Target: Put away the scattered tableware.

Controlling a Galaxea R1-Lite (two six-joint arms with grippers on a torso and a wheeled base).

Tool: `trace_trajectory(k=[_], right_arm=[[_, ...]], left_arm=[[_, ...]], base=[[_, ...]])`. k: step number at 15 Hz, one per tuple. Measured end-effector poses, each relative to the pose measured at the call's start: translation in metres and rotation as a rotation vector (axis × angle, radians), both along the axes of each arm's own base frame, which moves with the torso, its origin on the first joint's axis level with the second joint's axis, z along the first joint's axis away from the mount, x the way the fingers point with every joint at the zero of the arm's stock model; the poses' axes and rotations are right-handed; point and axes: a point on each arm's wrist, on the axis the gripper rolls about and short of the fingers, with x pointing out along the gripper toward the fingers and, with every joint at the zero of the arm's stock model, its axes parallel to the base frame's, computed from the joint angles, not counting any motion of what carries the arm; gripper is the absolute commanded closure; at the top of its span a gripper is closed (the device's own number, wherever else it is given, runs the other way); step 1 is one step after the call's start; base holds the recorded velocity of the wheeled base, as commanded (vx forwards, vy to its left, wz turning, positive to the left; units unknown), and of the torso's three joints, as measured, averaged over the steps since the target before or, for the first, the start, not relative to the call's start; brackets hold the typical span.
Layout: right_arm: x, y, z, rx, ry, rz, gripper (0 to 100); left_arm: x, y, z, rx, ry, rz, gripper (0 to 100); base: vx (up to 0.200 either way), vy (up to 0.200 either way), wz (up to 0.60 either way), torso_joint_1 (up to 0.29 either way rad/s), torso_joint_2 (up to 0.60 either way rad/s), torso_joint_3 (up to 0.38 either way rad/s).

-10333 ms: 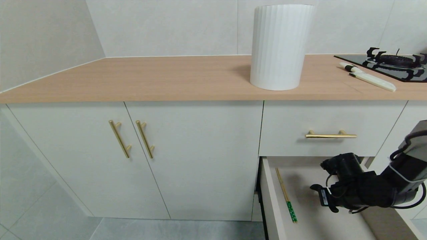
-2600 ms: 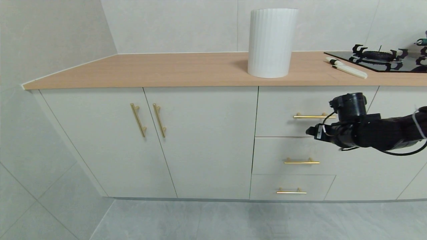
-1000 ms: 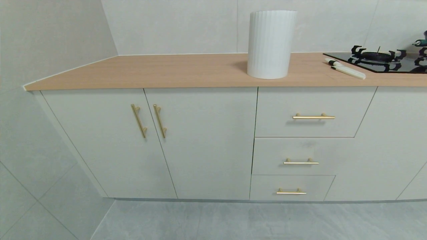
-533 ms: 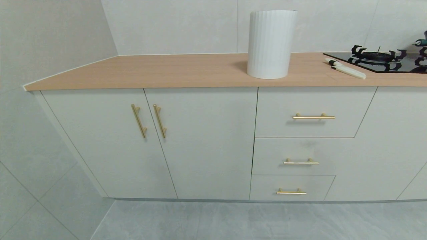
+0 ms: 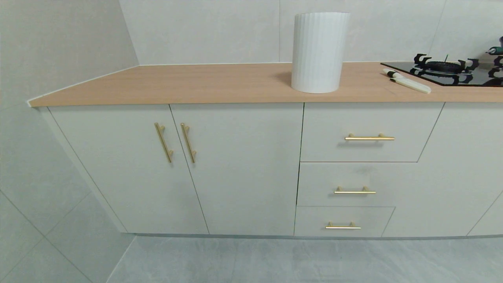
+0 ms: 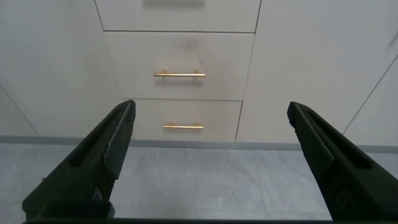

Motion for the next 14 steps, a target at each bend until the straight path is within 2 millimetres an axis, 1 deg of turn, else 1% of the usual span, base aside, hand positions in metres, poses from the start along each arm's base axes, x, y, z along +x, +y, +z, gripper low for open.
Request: trace_trajectory(k=[4, 14], right_arm=[[0.0000, 0.0001, -0.0001, 0.008, 0.001, 0.005, 0], [0.0000, 0.0006, -0.0002, 0.007, 0.002, 0.026, 0]], left_arm=[[0.0000, 0.0000, 0.0001, -0.001, -0.001, 0.000, 0], [0.0000, 0.0000, 0.0001, -0.003, -0.001, 0.001, 0]], base=[[0.000, 0.000, 0.00, 0.000, 0.00, 0.000], [0.200, 0.000, 0.00, 0.003, 0.00, 0.000]])
